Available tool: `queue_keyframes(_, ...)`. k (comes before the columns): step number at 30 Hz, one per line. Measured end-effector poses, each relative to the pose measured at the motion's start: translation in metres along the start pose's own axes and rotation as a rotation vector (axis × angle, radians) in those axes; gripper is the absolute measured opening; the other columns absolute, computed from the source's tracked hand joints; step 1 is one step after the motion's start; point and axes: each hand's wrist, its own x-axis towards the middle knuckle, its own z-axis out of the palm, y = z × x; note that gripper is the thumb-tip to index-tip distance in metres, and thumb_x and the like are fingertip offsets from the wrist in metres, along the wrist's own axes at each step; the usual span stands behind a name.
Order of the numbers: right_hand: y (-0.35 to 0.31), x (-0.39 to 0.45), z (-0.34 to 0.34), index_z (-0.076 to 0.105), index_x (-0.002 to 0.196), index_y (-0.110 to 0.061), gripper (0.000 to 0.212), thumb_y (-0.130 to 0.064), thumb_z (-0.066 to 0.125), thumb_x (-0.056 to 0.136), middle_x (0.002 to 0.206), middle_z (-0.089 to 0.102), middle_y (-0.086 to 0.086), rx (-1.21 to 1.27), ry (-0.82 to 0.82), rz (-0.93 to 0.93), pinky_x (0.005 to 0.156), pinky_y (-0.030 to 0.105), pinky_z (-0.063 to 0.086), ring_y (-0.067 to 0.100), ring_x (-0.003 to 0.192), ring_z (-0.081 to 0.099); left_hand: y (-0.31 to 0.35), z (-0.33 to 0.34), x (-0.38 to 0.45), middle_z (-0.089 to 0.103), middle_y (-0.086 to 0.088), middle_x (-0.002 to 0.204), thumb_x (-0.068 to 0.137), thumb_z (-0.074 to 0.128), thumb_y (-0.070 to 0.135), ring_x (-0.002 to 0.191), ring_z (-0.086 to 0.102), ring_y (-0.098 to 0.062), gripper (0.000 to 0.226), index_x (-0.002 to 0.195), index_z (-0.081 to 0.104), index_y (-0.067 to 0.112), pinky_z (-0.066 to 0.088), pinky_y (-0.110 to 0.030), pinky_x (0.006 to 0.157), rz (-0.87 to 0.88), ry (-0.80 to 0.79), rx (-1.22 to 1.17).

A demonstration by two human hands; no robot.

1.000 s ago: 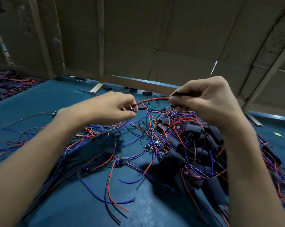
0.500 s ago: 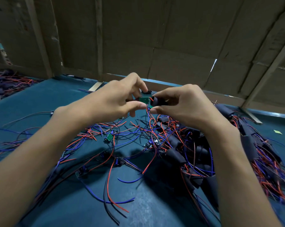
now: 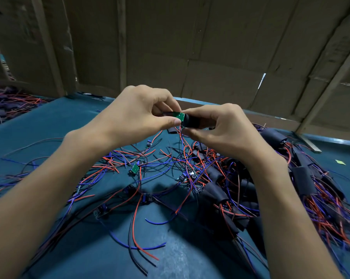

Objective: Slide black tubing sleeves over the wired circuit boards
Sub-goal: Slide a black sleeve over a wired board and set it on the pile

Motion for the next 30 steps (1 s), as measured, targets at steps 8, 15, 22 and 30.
queue_keyframes(8,-0.004,0.000,0.005,0.076,0.116,-0.011,0.033,-0.008,0.077,0.083,0.096,0.076,0.003,-0.036,0.100,-0.042,0.083,0.041,0.055,0.019,0.085,0.071,0.002,-0.003,0.002,0.077,0.006,0.078,0.084,0.080,0.018,0.063,0.066,-0.001,0.011,0.093,0.079,0.025,0.047,-0.015,0.051,-0.204,0.018,-0.179)
queue_keyframes(15,-0.004,0.005,0.011,0.075,0.115,-0.004,0.033,-0.003,0.075,0.082,0.098,0.075,0.013,-0.164,0.113,-0.097,0.081,0.045,0.052,0.029,0.085,0.068,0.008,0.007,-0.002,0.075,0.006,0.077,0.077,0.084,0.025,0.063,0.063,0.003,0.016,0.092,0.080,0.030,0.047,-0.019,0.063,-0.227,0.149,-0.010)
queue_keyframes(22,-0.006,0.007,0.014,0.073,0.120,-0.005,0.037,-0.006,0.076,0.083,0.107,0.075,0.010,-0.182,0.186,-0.105,0.084,0.024,0.048,0.024,0.093,0.070,0.006,0.004,0.001,0.073,-0.002,0.065,0.072,0.088,0.021,0.048,0.058,-0.012,0.010,0.075,0.078,0.021,0.050,-0.025,0.050,-0.390,0.165,-0.191)
queue_keyframes(30,0.001,0.005,0.007,0.073,0.121,-0.011,0.040,-0.010,0.080,0.082,0.110,0.076,0.001,0.093,0.181,0.011,0.098,0.040,0.054,0.011,0.103,0.071,0.008,-0.002,0.001,0.073,-0.007,0.074,0.076,0.085,0.008,0.065,0.066,-0.011,0.012,0.085,0.076,0.010,0.058,-0.025,0.059,-0.384,0.077,-0.456)
